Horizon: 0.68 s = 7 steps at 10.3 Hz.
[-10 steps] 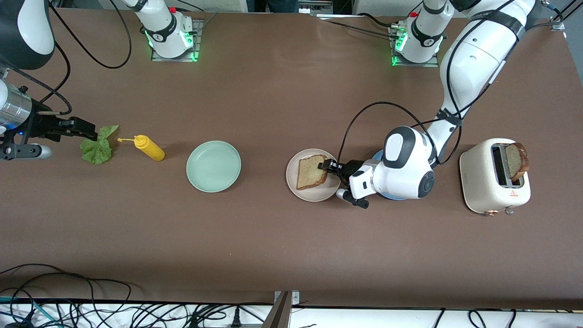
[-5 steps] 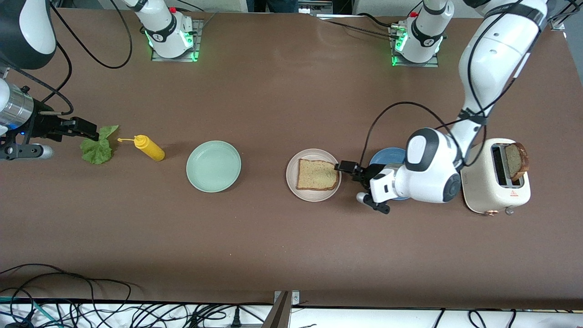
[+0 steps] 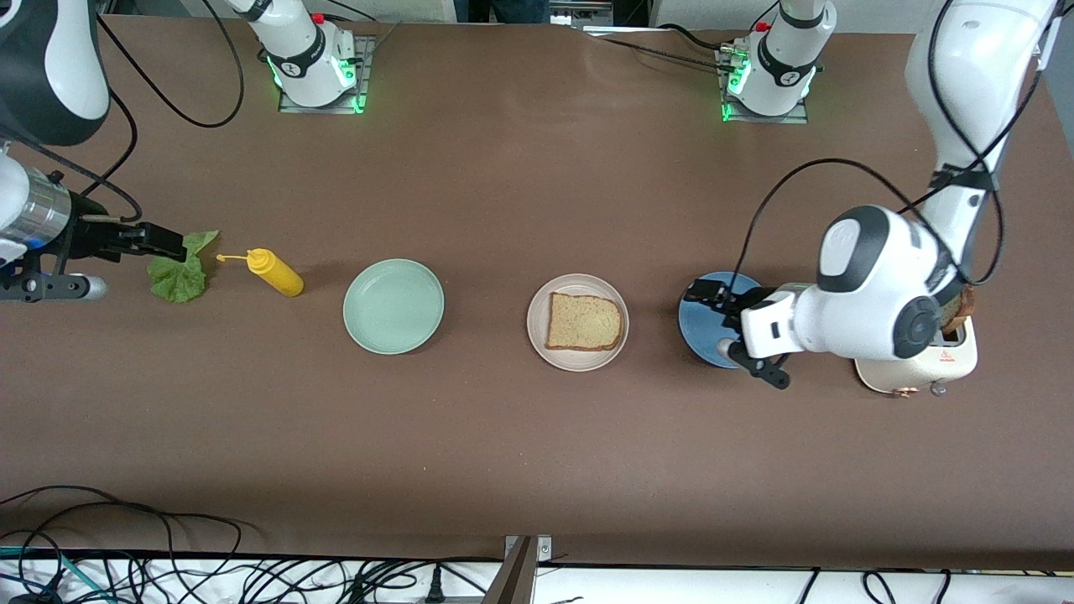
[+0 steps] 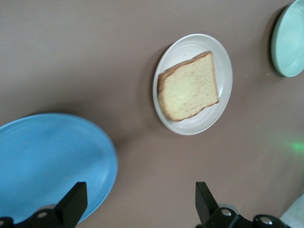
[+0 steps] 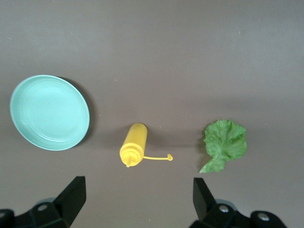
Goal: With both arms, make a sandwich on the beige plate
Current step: 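Open the left gripper and return it to the toaster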
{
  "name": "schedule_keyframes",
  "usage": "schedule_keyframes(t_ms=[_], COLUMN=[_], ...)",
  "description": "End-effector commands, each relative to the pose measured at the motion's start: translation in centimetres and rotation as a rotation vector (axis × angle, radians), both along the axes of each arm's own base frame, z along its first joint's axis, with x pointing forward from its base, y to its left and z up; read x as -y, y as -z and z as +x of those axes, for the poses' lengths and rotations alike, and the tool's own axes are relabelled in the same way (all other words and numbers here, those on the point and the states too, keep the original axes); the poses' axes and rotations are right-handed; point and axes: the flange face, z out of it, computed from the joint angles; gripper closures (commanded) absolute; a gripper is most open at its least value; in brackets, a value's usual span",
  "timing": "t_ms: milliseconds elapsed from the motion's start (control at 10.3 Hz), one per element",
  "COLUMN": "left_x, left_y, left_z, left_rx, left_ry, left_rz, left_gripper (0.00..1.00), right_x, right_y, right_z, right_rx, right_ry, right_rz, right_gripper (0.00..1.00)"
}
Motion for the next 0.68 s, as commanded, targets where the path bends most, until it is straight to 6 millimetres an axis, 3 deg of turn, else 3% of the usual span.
schedule_keyframes(t_ms=[0,290,581], left_x=[-4.6,-7.0,-9.0], left_y=[-3.3,-7.7,-12.2], left_z=[-0.6,-0.8,-1.2], left_rx=[0.015,0.125,0.212], left_ry=[-0.016,0.022,-0.008], left_rz=[0.076,0.250,0.374], left_gripper=[0.00,0.00,0.00], right_x=[3.0,7.0,11.9], right_y=[3.8,9.4,17.0], right_z=[-0.3,-1.1,-3.5], right_rx=[-0.065,-0.065,-0.028], right_ry=[0.032,0.025,-0.021], right_rz=[-0.042,-0.084,-0.090], right_gripper=[0.00,0.00,0.00])
